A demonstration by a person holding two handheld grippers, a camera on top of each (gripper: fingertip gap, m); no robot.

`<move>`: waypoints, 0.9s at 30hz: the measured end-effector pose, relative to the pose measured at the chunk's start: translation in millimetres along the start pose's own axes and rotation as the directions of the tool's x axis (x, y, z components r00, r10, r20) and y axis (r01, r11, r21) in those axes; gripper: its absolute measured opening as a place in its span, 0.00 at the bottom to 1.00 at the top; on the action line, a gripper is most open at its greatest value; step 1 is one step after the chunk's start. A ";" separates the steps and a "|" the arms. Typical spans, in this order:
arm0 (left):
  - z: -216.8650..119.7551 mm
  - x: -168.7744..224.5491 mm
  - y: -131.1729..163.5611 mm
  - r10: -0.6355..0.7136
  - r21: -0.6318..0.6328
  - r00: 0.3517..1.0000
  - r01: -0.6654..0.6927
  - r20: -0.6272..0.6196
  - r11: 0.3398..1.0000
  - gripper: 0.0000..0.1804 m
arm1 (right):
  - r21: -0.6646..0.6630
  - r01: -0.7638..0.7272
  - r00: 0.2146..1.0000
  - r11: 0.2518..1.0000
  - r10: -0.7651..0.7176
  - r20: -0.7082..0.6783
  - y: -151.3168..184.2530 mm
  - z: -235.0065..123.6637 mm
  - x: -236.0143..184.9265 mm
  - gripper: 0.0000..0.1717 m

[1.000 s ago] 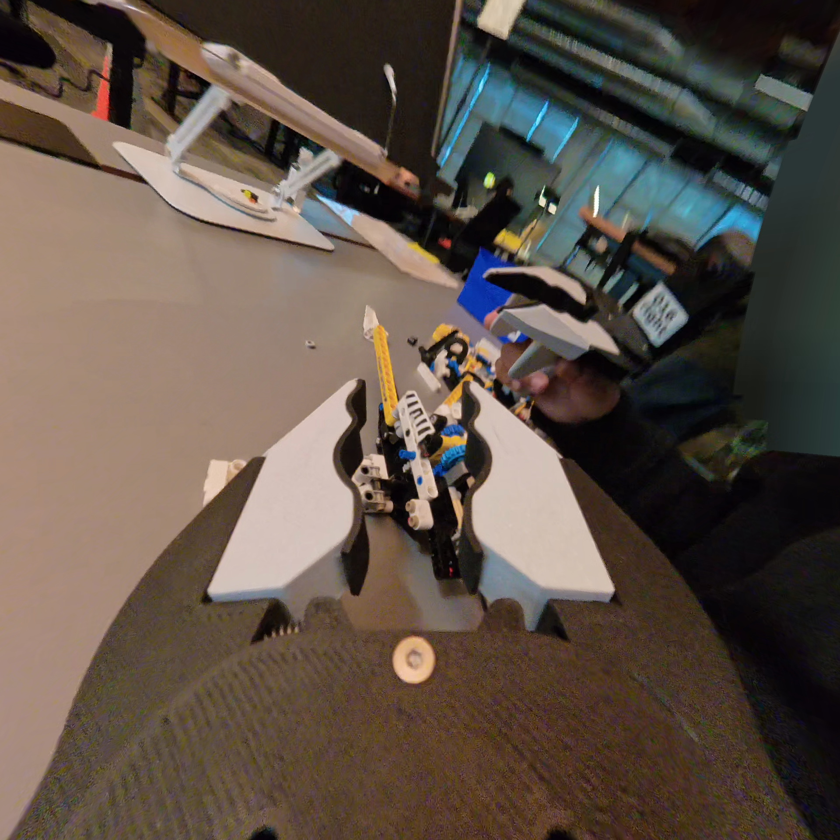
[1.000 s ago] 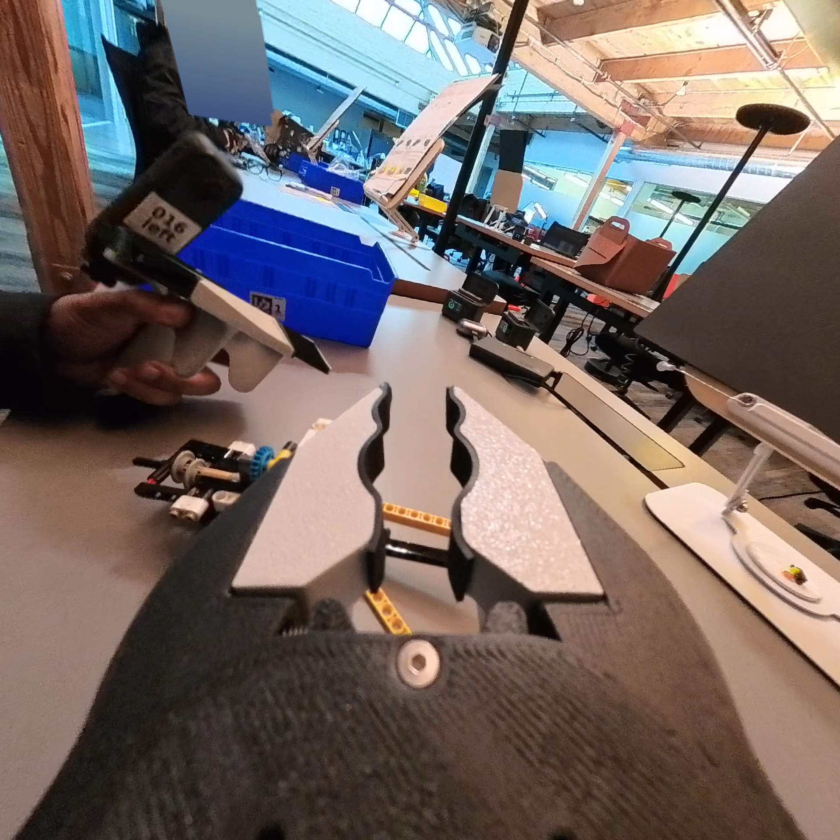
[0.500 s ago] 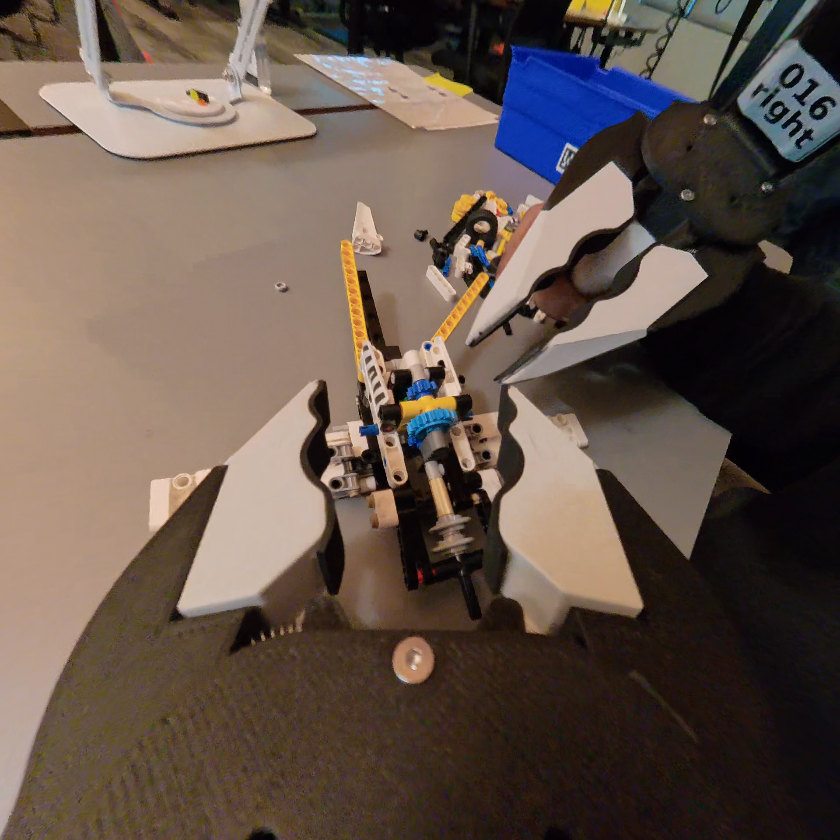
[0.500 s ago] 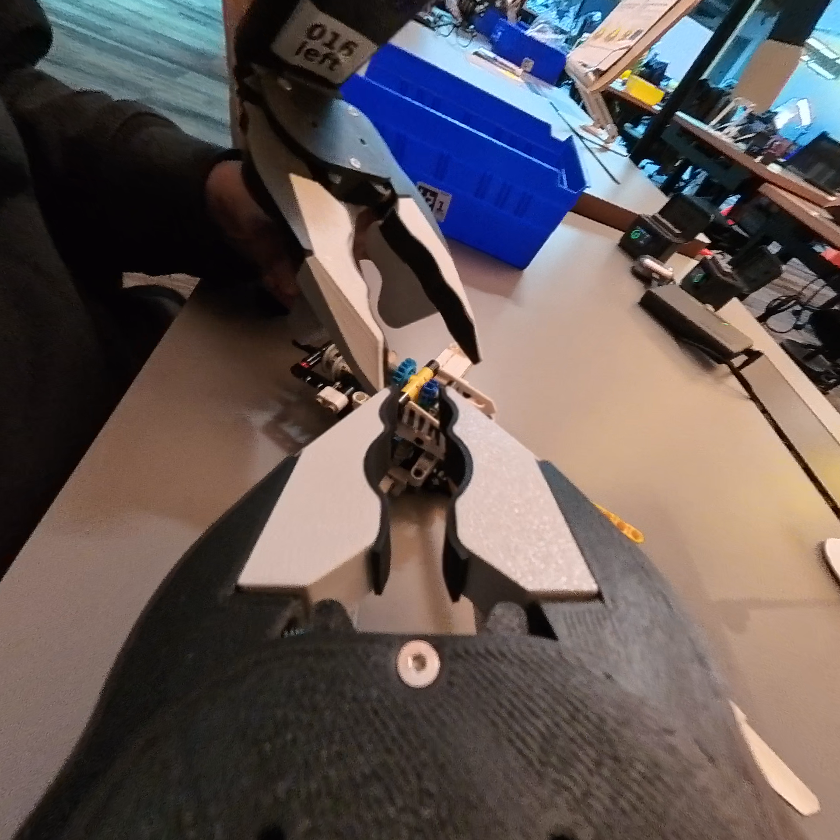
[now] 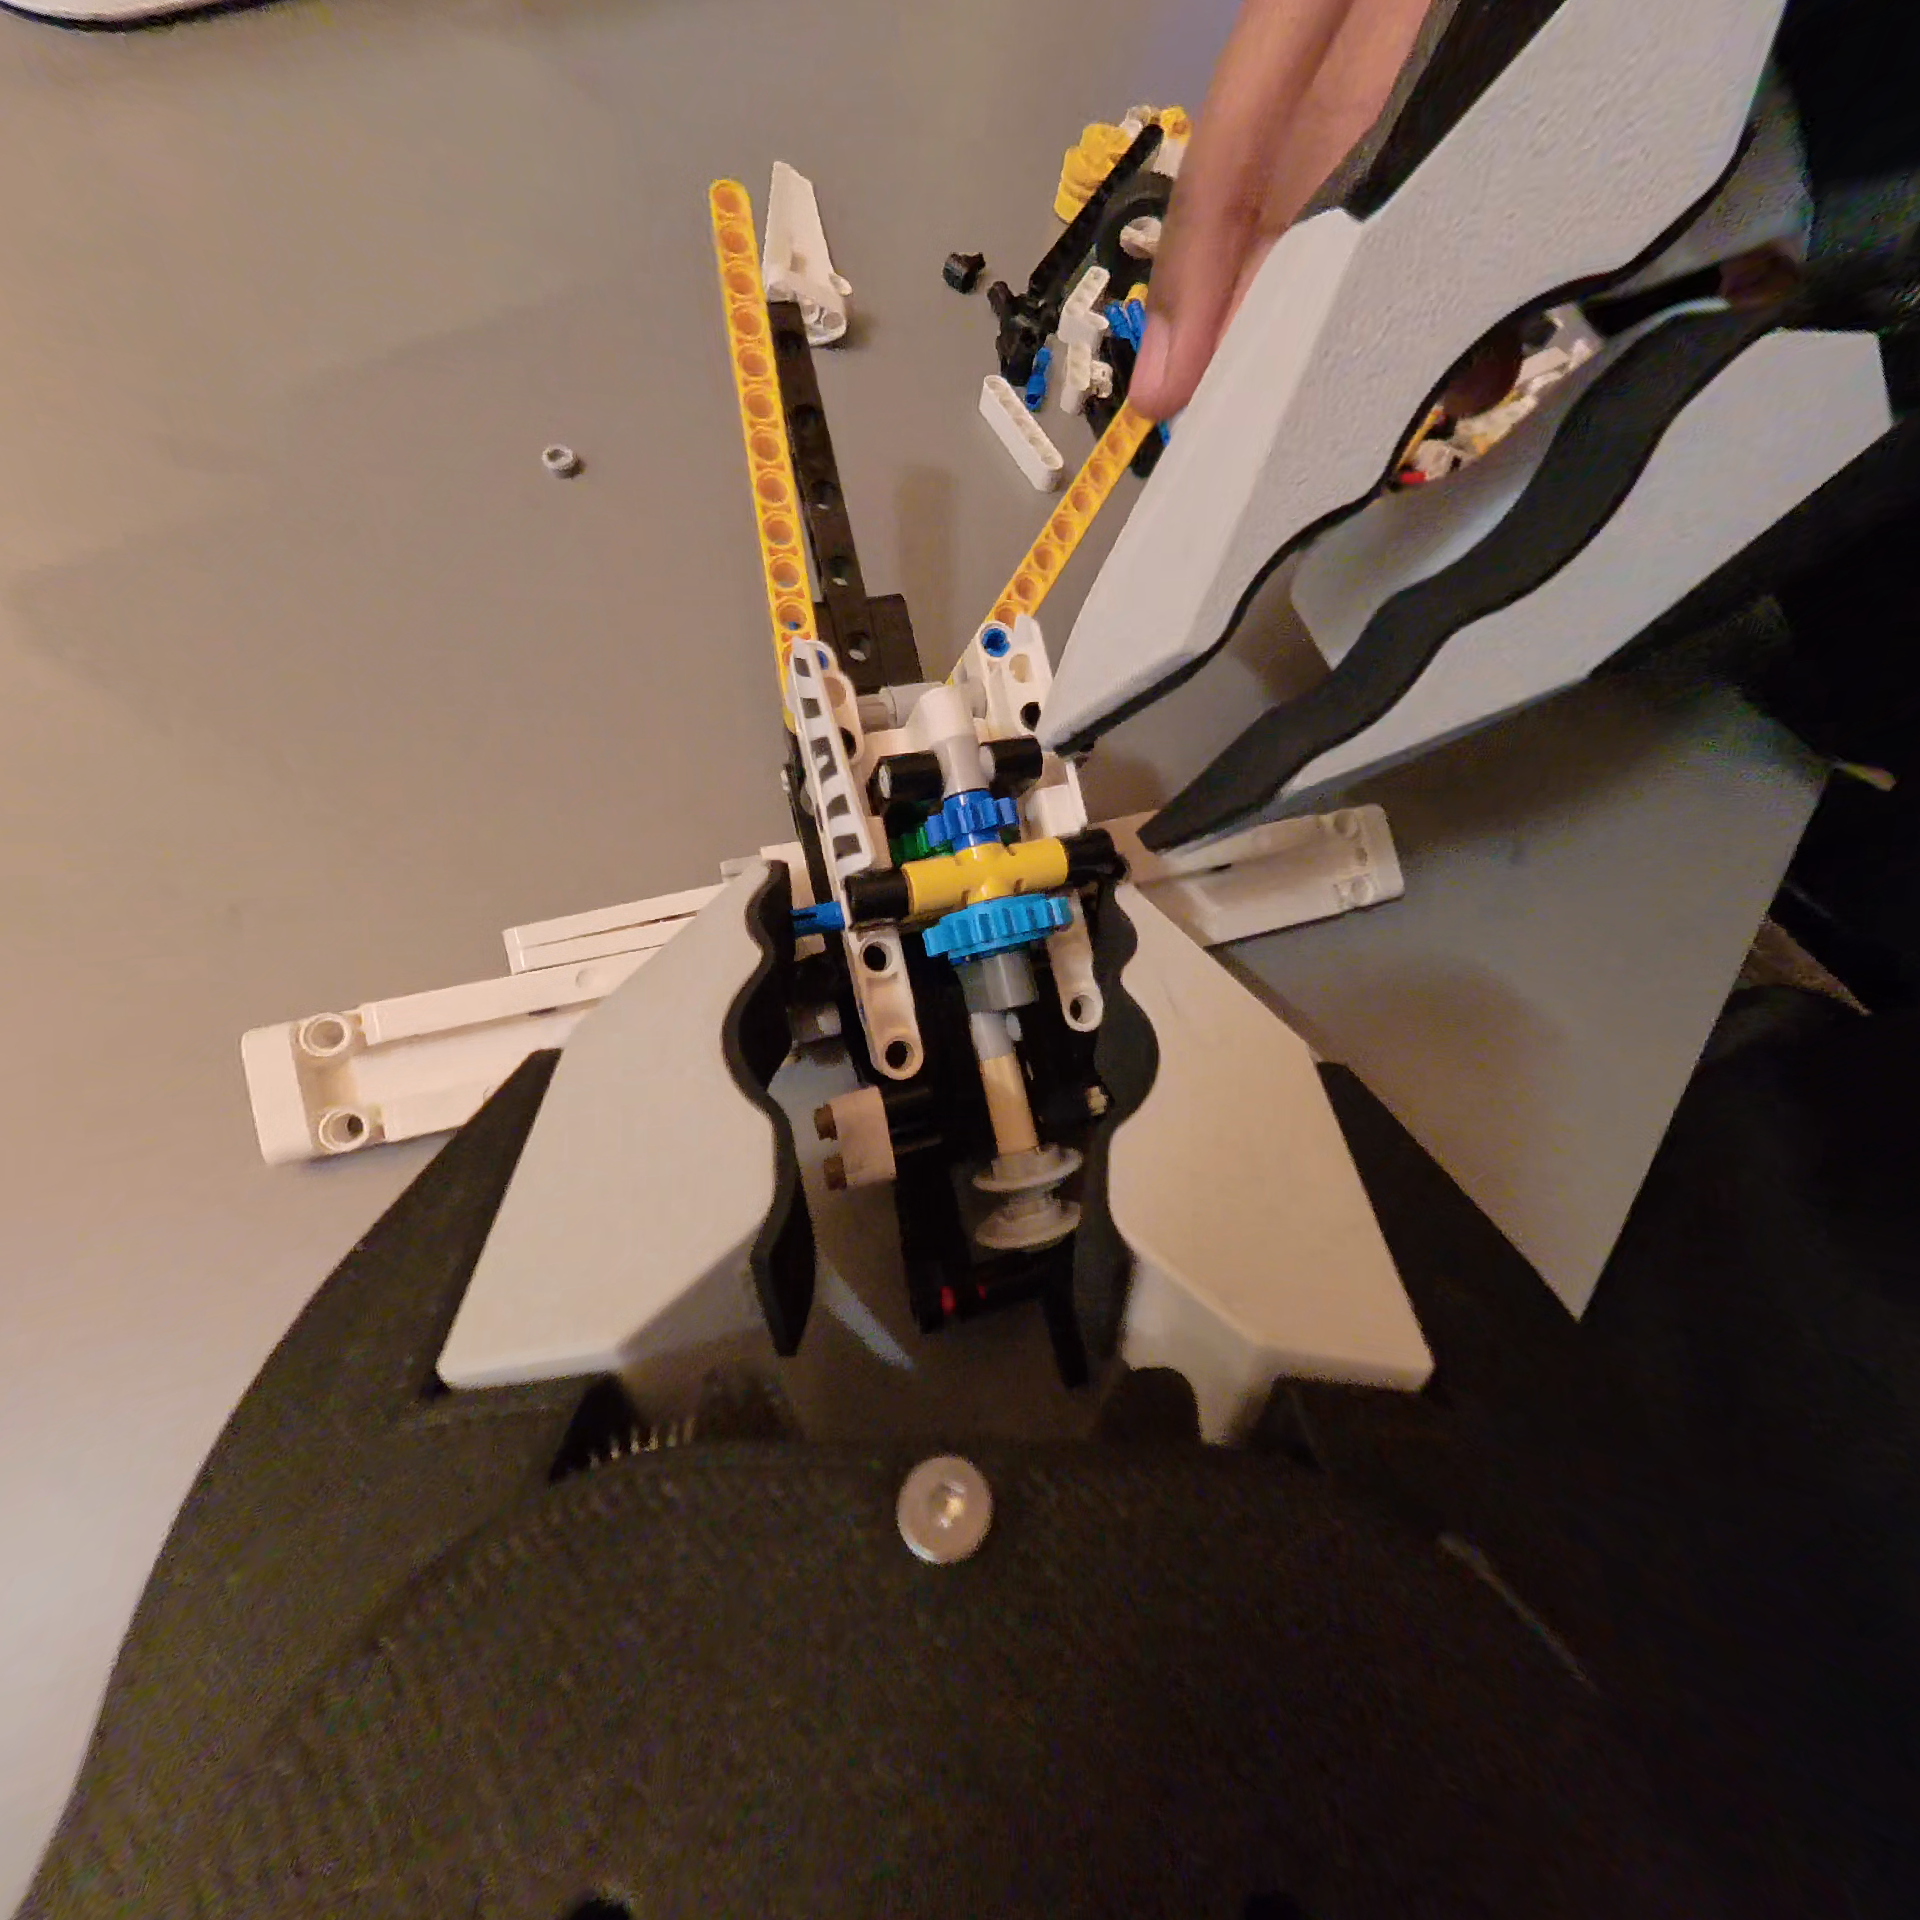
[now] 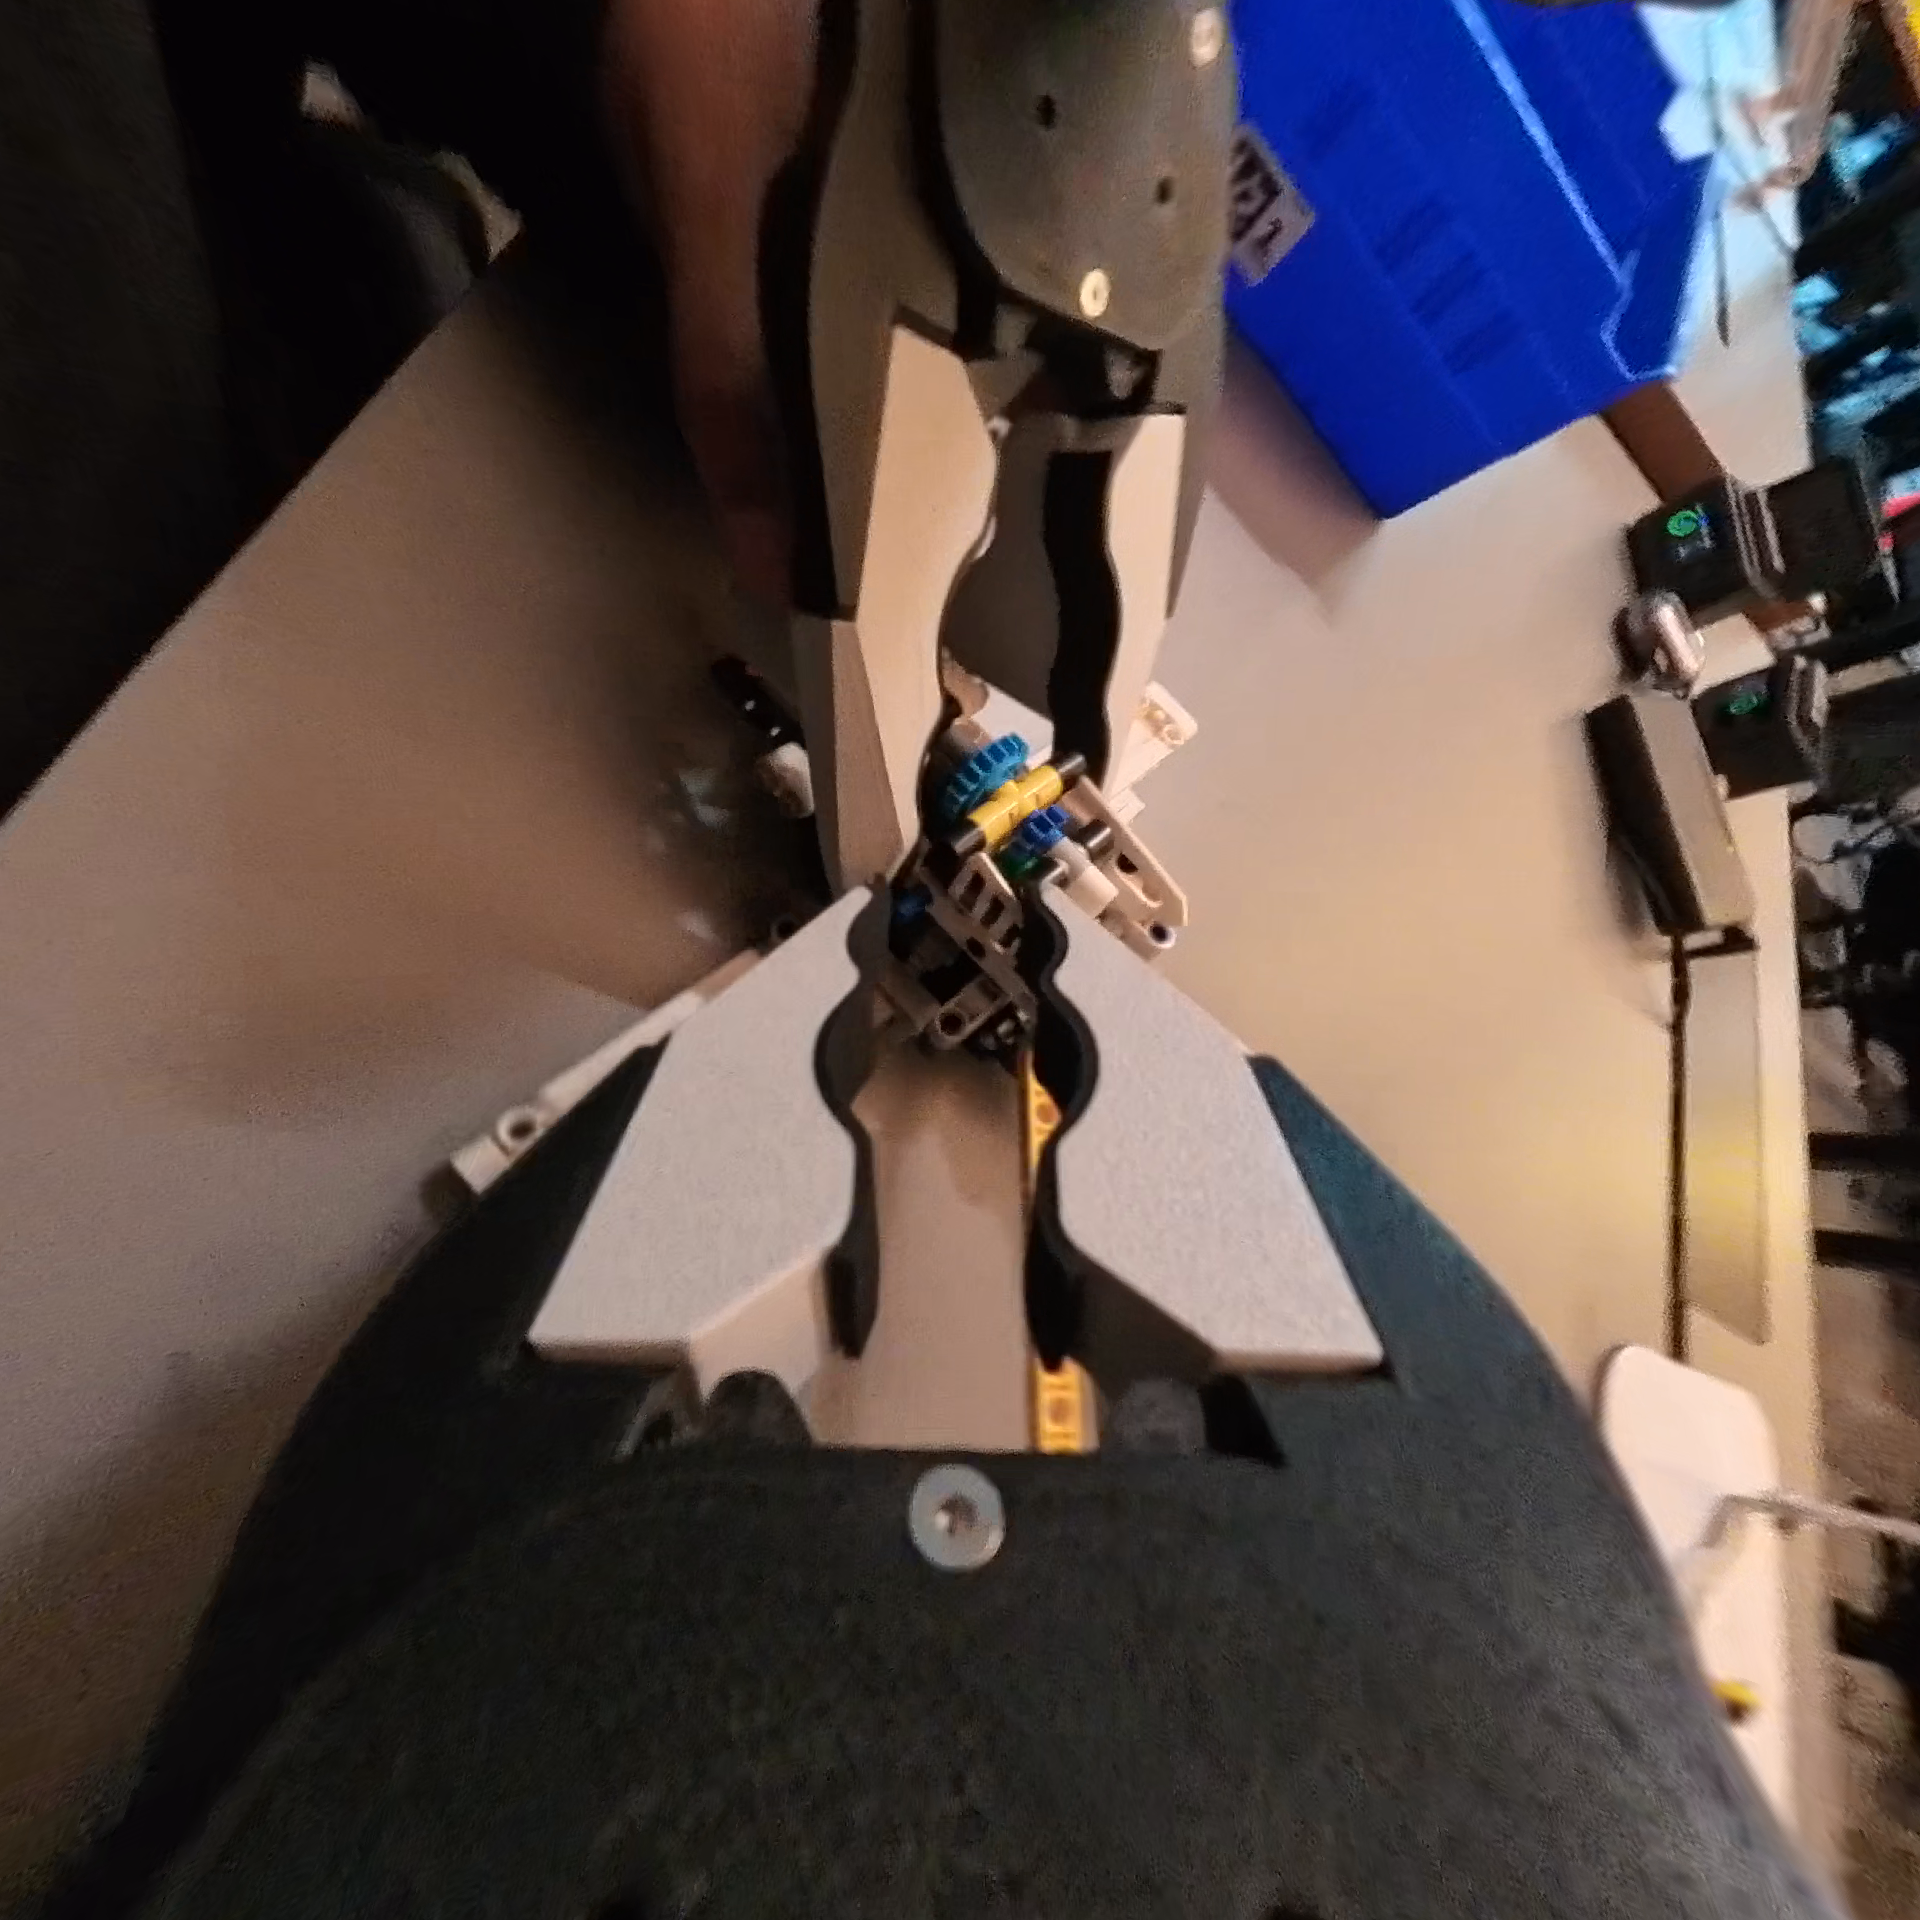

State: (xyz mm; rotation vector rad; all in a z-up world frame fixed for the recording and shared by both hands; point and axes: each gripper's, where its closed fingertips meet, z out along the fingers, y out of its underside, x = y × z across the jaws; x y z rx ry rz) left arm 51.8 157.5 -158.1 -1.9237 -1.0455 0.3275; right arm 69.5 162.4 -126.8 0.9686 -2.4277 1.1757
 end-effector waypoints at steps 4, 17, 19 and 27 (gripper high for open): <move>-0.3 -0.2 -0.2 -0.017 0.001 1.000 0.017 -0.016 1.000 0.31 | -0.087 0.145 0.983 0.986 -0.133 0.127 2.4 -0.6 4.0 0.07; -0.5 -2.6 0.1 -0.055 0.001 0.998 0.055 -0.030 0.998 0.30 | -0.093 0.170 0.870 0.981 -0.105 0.481 4.2 -0.9 6.8 0.00; -0.3 -1.1 0.3 -0.049 -0.001 0.998 0.049 -0.037 0.999 0.30 | -0.092 0.142 0.855 0.986 -0.076 0.513 4.0 -1.7 5.8 0.00; 0.3 6.3 1.5 -0.021 -0.010 0.998 0.021 -0.067 1.000 0.30 | -0.102 -0.060 0.829 0.993 0.107 0.549 1.8 -5.9 0.6 0.00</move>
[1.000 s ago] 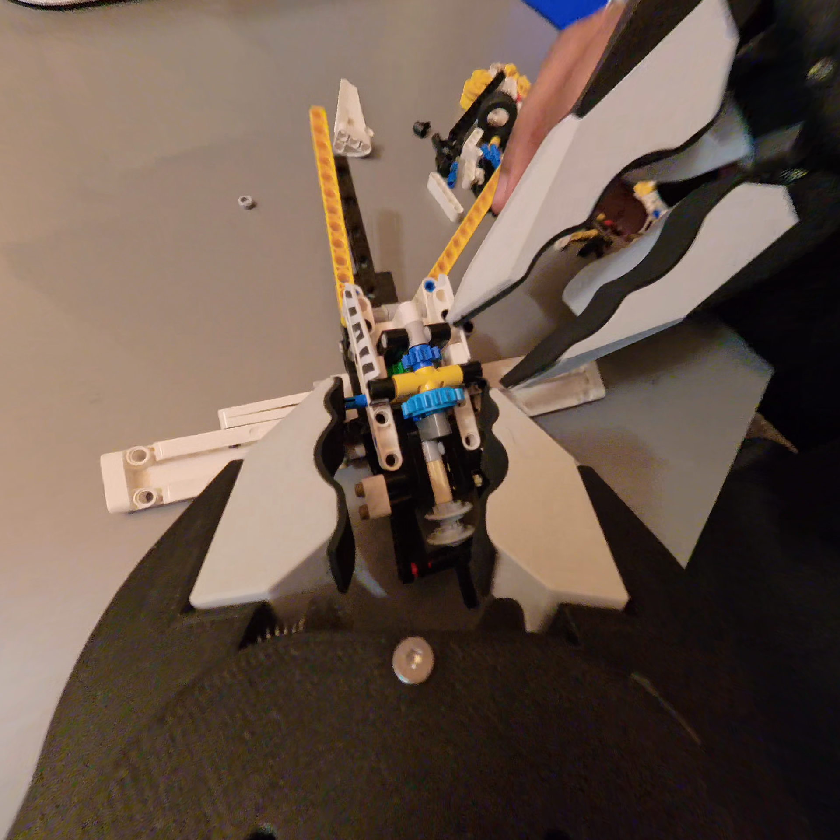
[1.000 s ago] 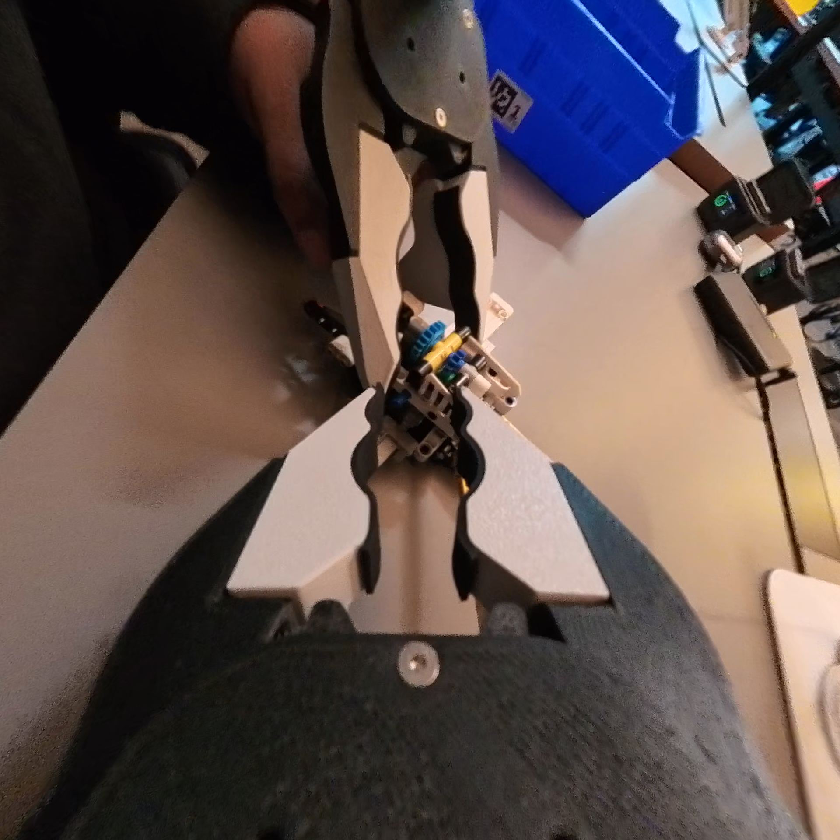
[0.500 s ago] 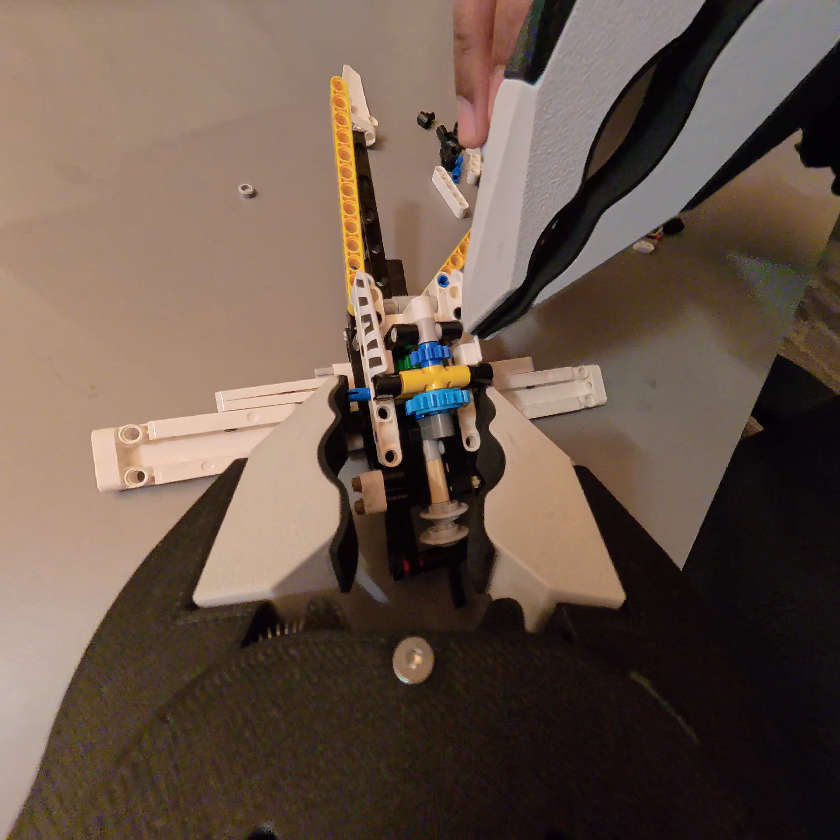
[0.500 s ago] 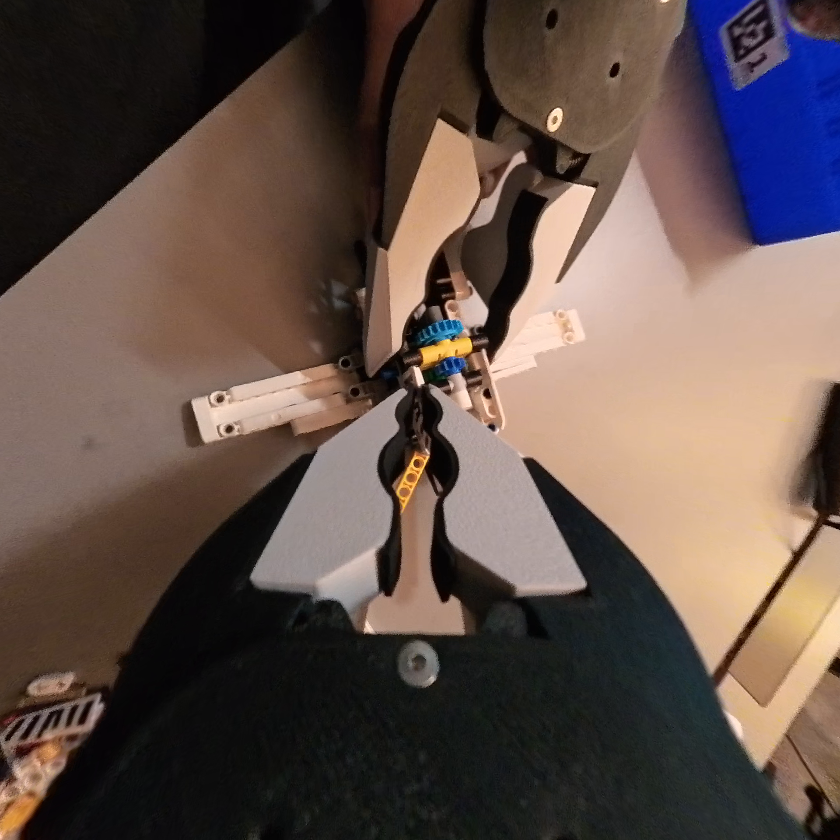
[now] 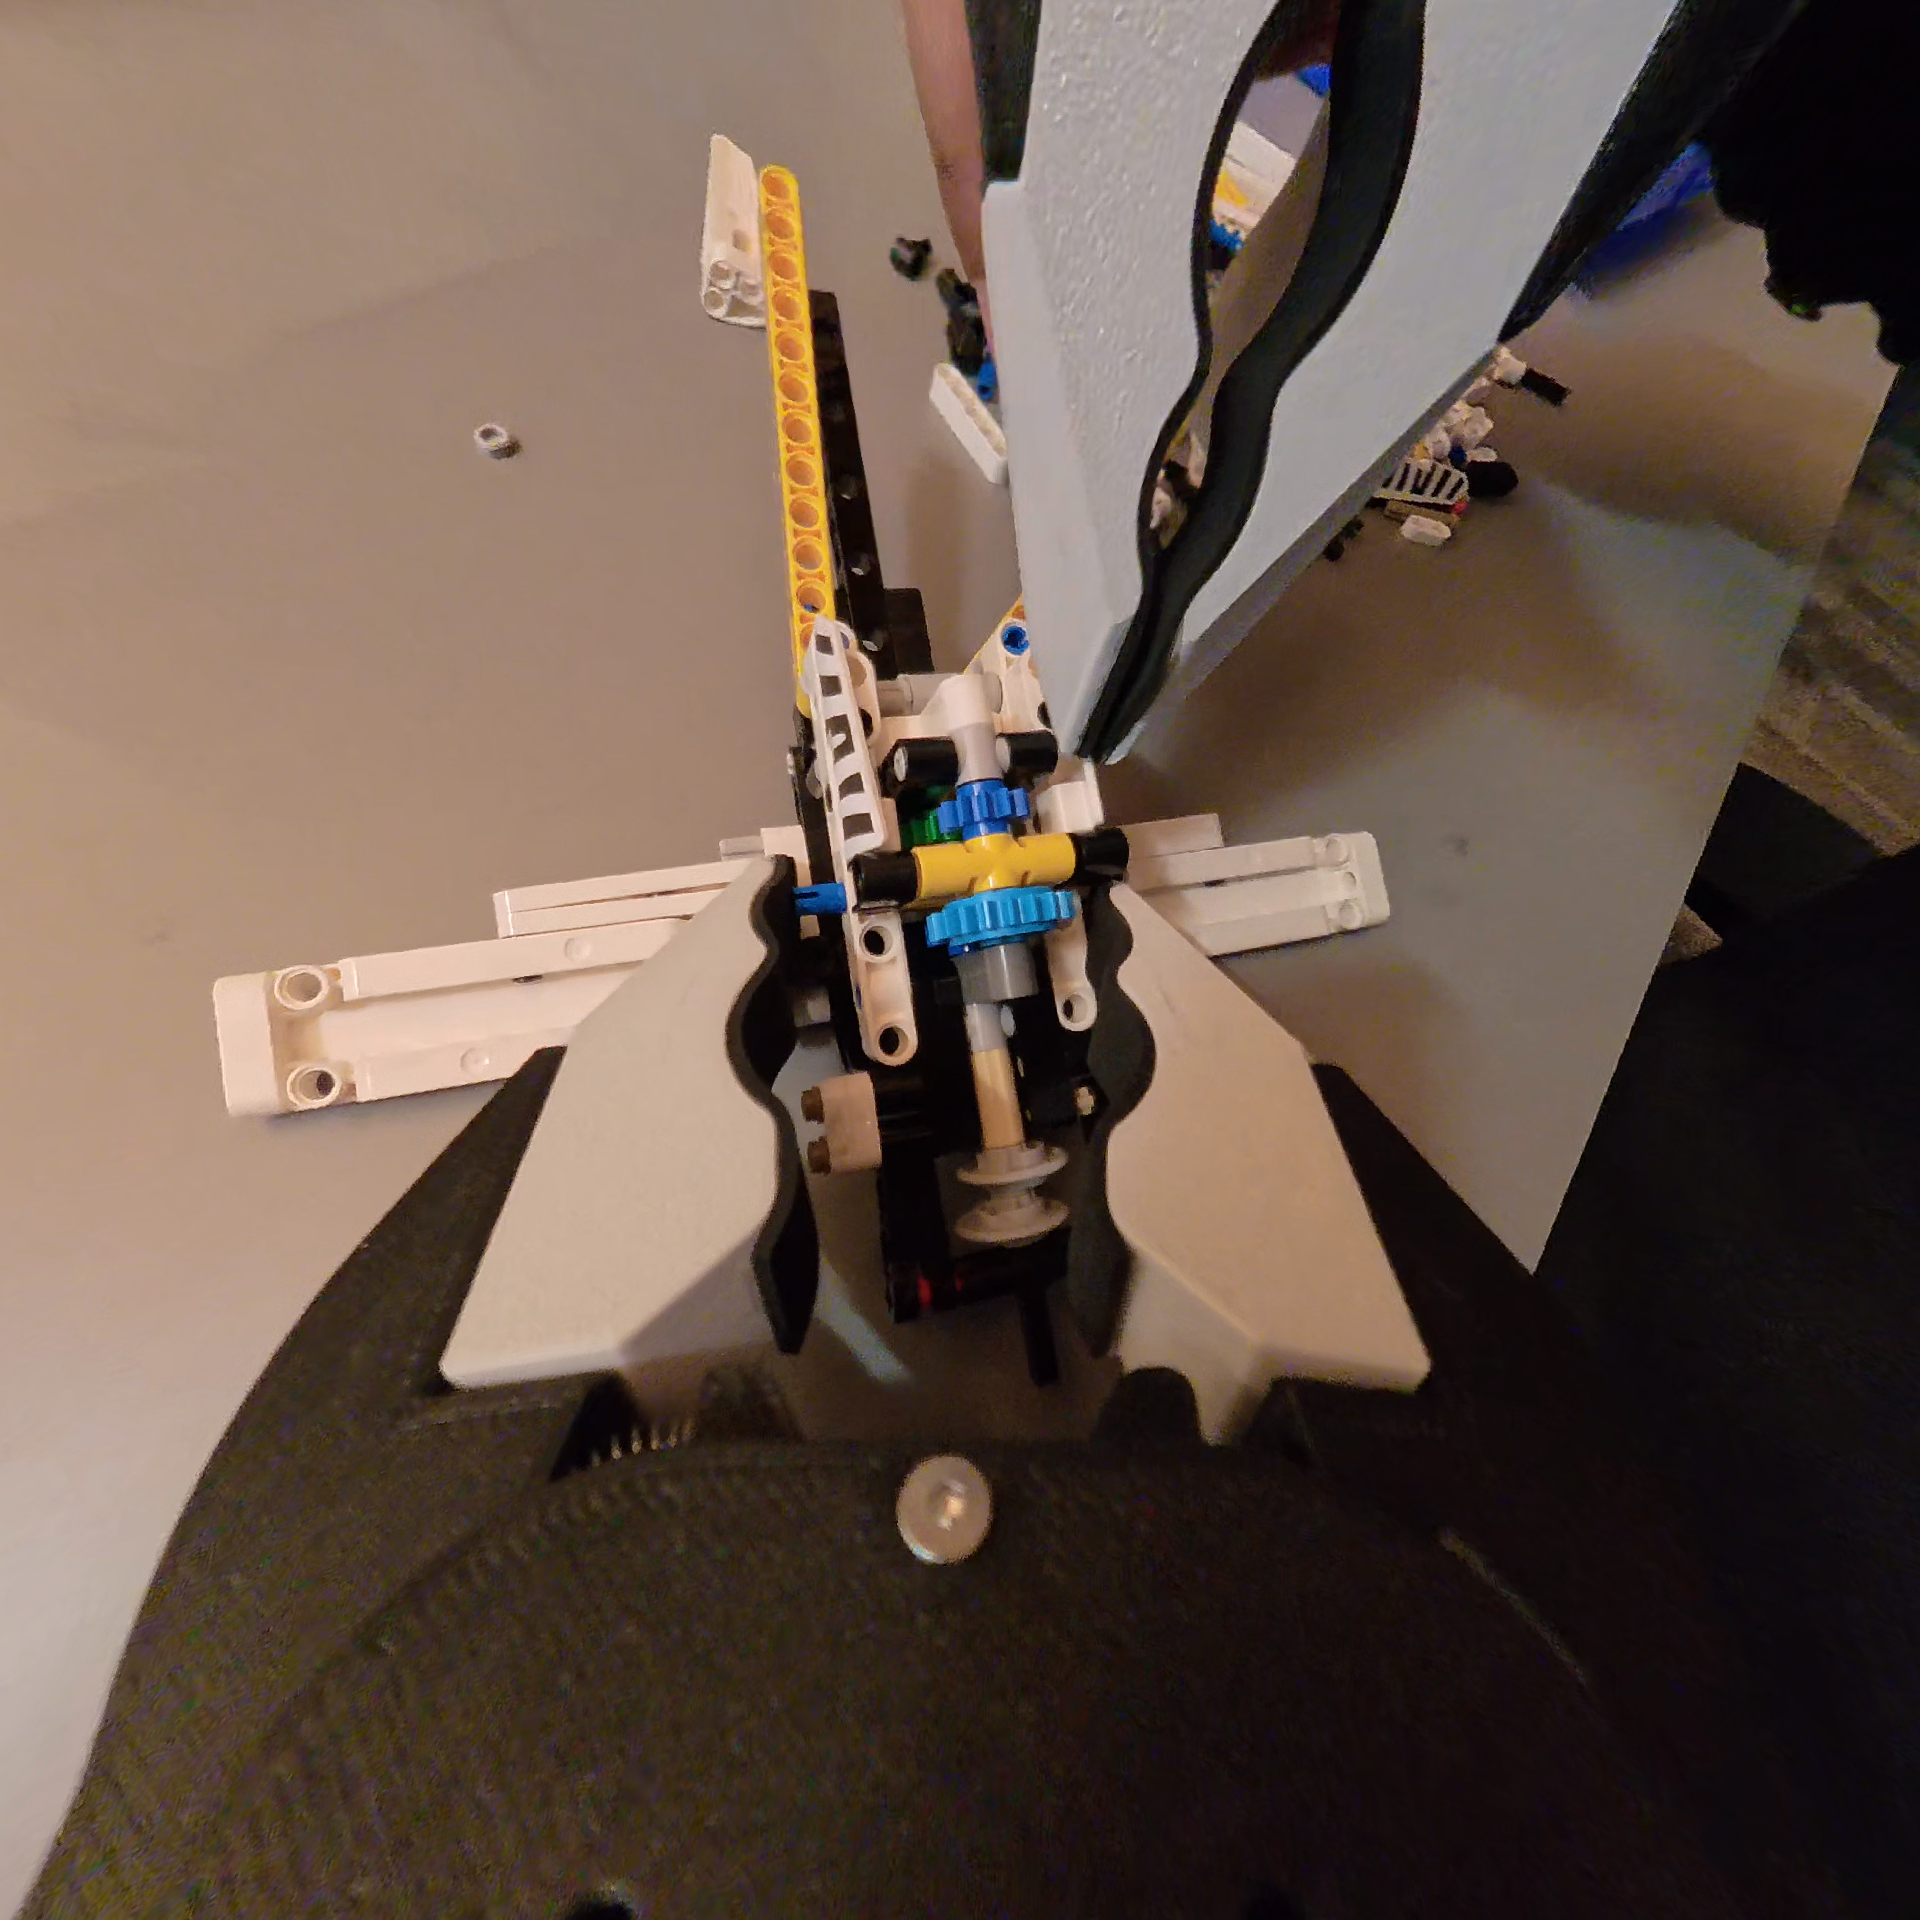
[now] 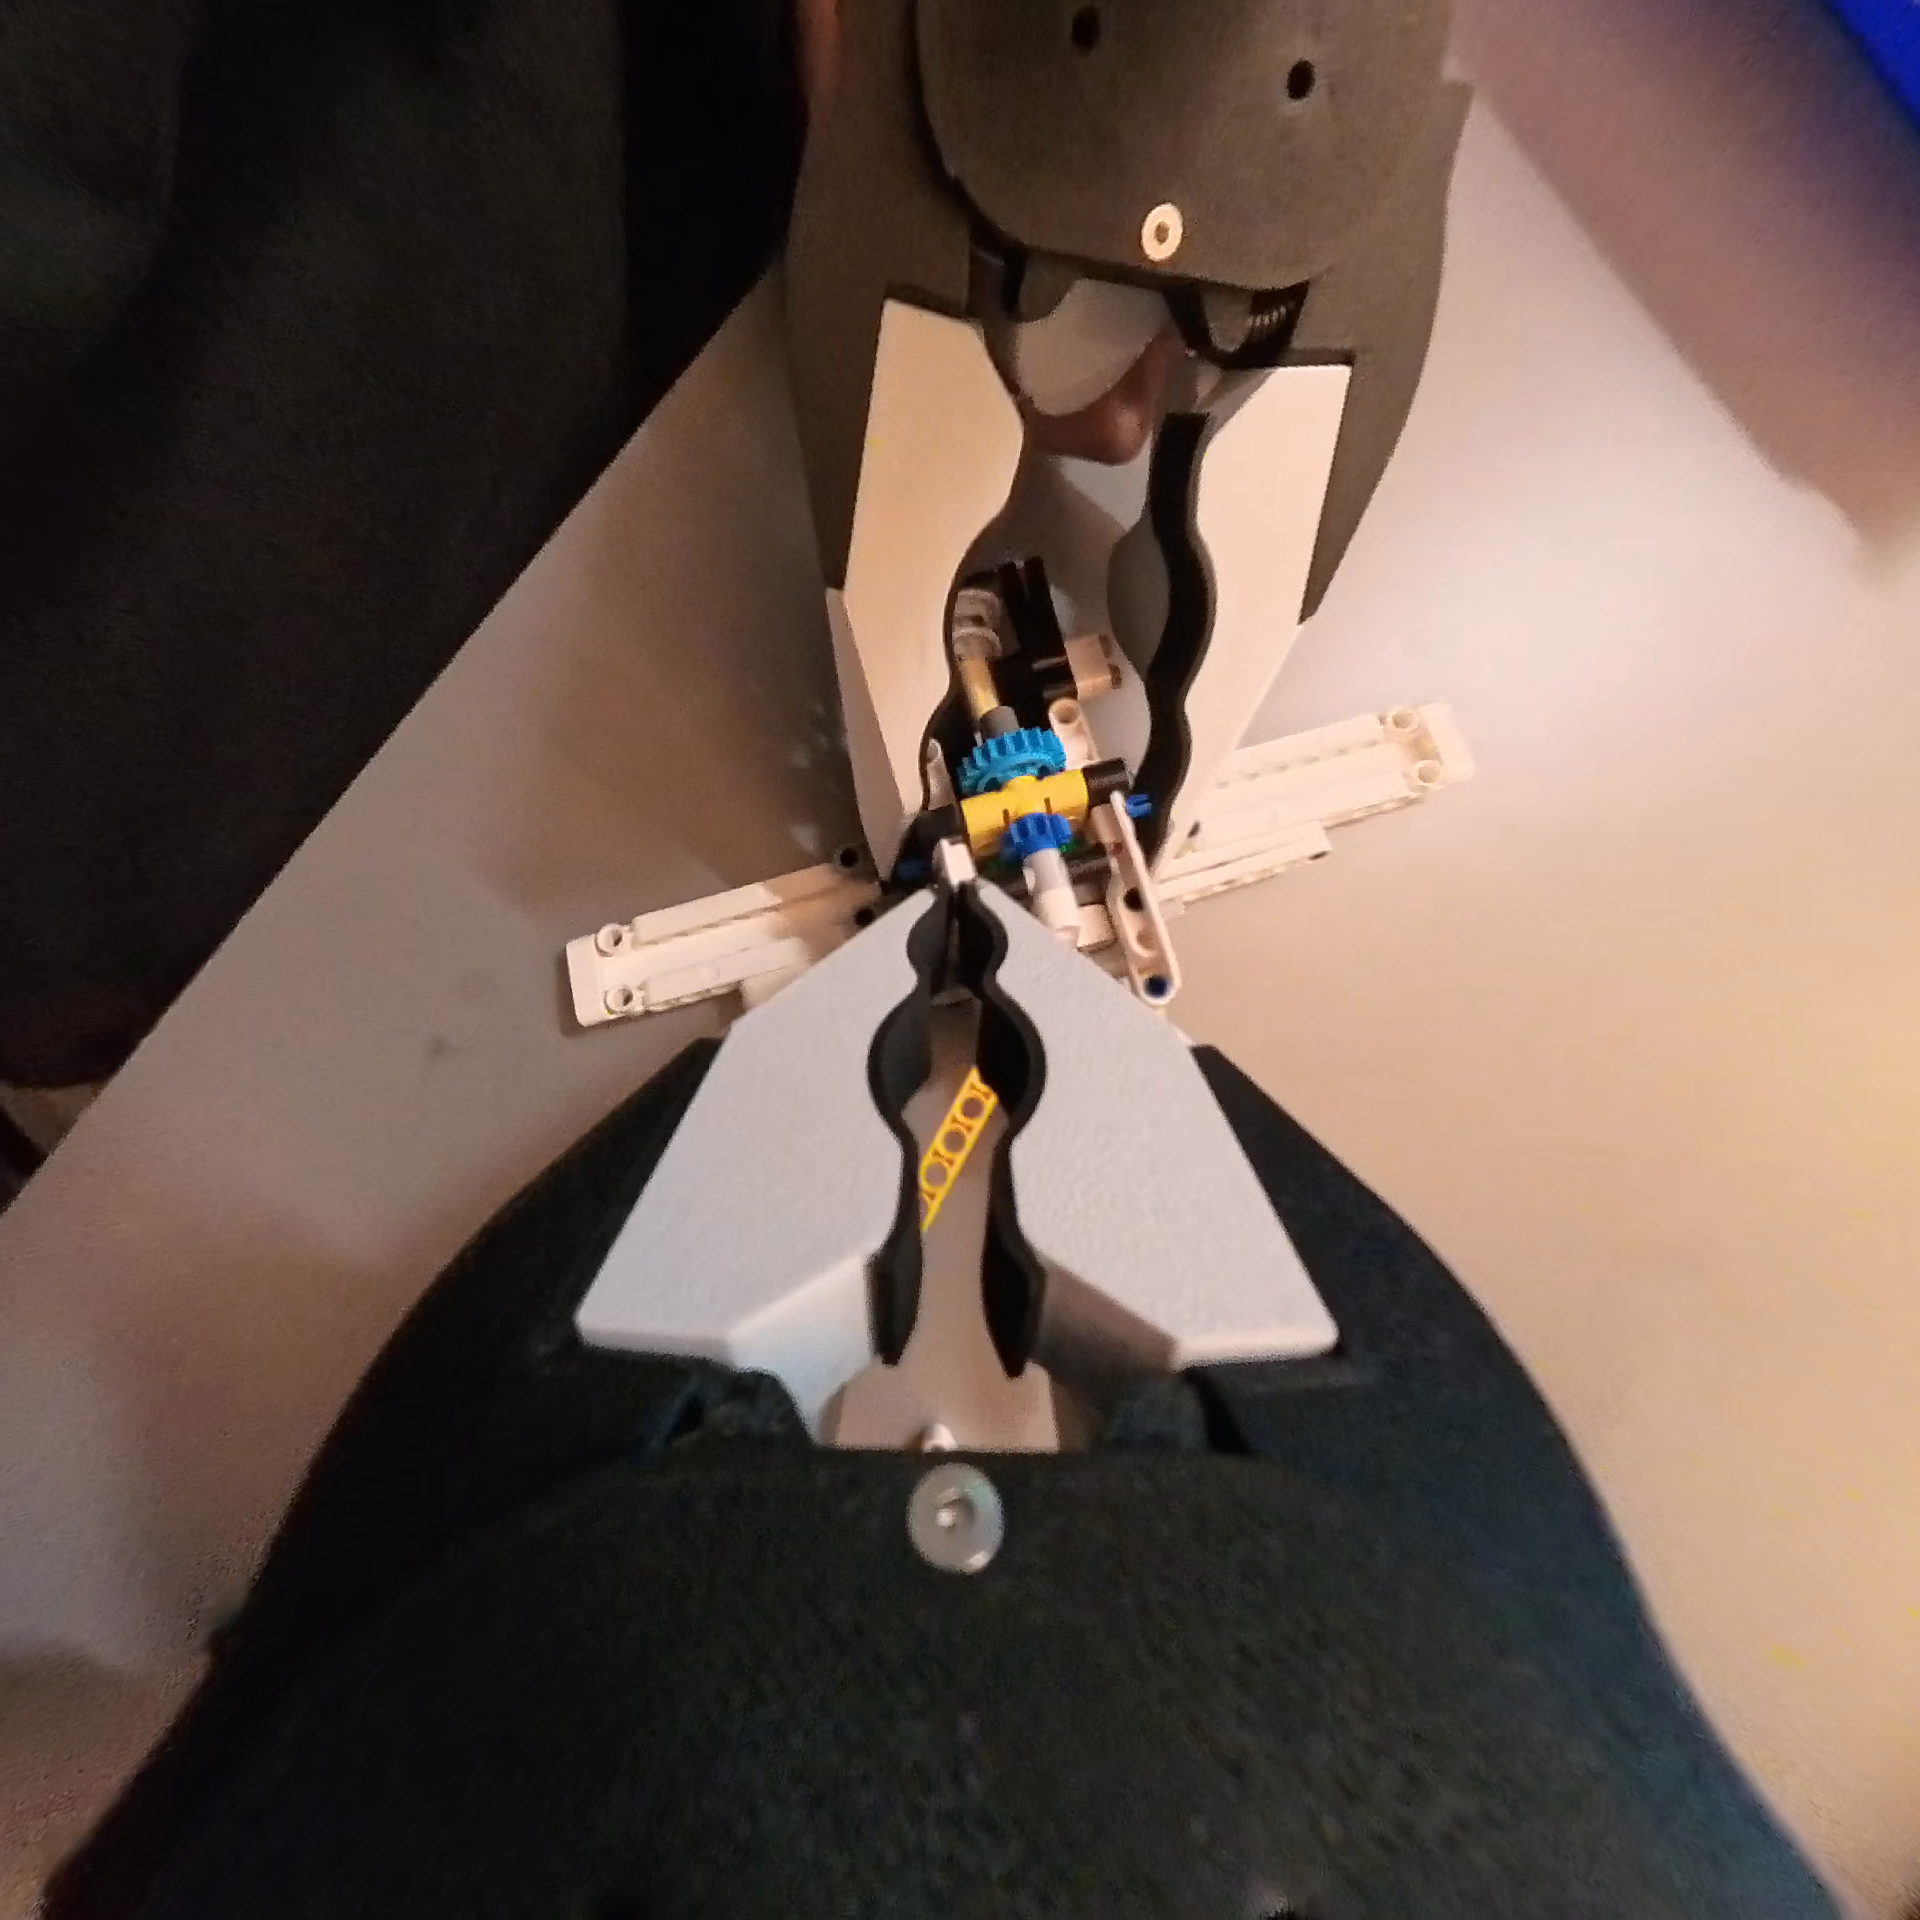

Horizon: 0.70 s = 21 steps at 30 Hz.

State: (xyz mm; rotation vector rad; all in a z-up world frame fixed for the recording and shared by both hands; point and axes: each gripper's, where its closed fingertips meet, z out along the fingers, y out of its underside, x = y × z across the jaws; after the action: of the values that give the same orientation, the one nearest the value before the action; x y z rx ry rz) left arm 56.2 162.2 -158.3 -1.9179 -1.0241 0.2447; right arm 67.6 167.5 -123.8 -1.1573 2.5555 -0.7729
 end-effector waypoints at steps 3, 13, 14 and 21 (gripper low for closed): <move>2.3 5.9 0.3 0.014 -0.006 1.000 -0.014 -0.017 1.000 0.30 | 0.053 -0.040 0.999 0.998 0.040 -0.002 1.1 -1.0 -6.6 0.00; 5.1 14.9 -0.3 -0.012 -0.007 0.998 0.011 -0.067 1.000 0.29 | 0.124 -0.127 0.991 0.984 0.131 -0.025 2.3 -3.1 -14.1 0.00; 5.2 15.1 -0.3 -0.009 -0.008 0.998 0.009 -0.066 1.000 0.29 | 0.151 -0.120 0.990 0.981 0.130 -0.059 2.0 -3.3 -14.1 0.00; 5.3 15.0 -0.2 -0.017 -0.008 0.997 0.016 -0.072 1.000 0.29 | 0.424 -0.152 0.887 0.893 0.312 -0.340 -10.6 -29.2 -3.6 0.00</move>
State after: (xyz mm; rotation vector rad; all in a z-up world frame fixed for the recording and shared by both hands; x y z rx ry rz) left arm 62.8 176.6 -157.7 -1.9102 -0.9935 0.1612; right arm 64.7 175.2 -93.6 -0.5907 2.6006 -1.4964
